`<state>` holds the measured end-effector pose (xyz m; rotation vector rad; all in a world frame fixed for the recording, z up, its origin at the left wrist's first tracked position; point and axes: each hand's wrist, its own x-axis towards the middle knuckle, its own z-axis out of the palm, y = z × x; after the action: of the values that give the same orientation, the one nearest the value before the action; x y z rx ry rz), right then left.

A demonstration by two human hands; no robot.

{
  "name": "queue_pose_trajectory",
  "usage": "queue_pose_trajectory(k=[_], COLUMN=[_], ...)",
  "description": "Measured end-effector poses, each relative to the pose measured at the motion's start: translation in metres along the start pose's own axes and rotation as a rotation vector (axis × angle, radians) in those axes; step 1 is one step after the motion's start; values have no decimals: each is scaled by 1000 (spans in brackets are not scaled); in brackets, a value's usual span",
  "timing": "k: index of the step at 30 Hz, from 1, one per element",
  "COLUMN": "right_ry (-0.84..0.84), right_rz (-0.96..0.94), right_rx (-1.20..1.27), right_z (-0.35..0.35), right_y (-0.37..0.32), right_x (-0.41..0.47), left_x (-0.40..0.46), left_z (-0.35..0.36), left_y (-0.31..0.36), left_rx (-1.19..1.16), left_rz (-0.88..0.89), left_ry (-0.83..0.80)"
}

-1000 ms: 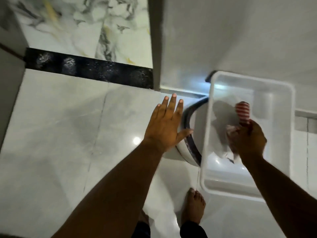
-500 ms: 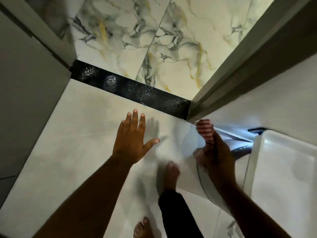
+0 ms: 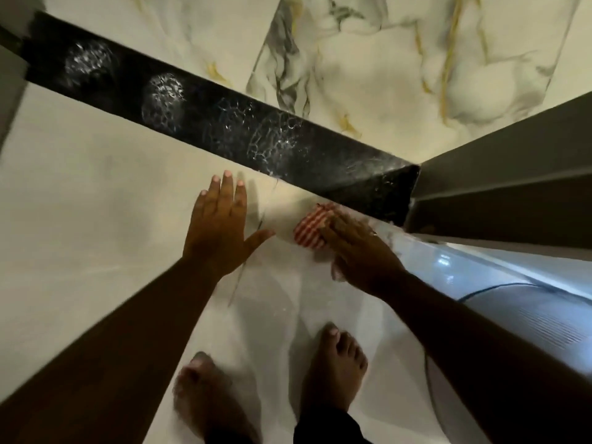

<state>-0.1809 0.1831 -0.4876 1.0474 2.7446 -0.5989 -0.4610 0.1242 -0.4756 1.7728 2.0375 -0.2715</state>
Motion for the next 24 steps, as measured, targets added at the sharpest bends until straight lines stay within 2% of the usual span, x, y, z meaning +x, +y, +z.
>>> queue_pose_trajectory(k=[2, 4, 8, 11, 12, 16, 19, 22, 24], right_ry=[-55, -96, 53, 115, 143, 310, 402, 435, 371], right_rz=[-113, -131, -157, -156, -81, 450, 720, 781, 670], right_rx=[-46, -66, -104, -124, -144, -66, -83, -90, -39], right_z=[32, 58, 83, 72, 66, 43, 43, 53, 64], right_y=[4, 9, 21, 40, 48, 82, 88, 72, 39], right_x=[6, 8, 15, 42, 57, 101, 95, 68, 57], left_x=[22, 34, 39, 40, 39, 38, 37, 38, 38], left_z=[34, 60, 99, 101, 99, 95, 95, 97, 99], left_y=[-10, -20, -39, -40, -40, -35, -36, -37, -38], left_rx=[23, 56, 90, 93, 92, 106, 126, 132, 121], left_rz=[15, -31, -34, -42, -60, -60, -70, -64, -60], left_ry=[27, 43, 158, 174, 174, 186, 179, 183, 198])
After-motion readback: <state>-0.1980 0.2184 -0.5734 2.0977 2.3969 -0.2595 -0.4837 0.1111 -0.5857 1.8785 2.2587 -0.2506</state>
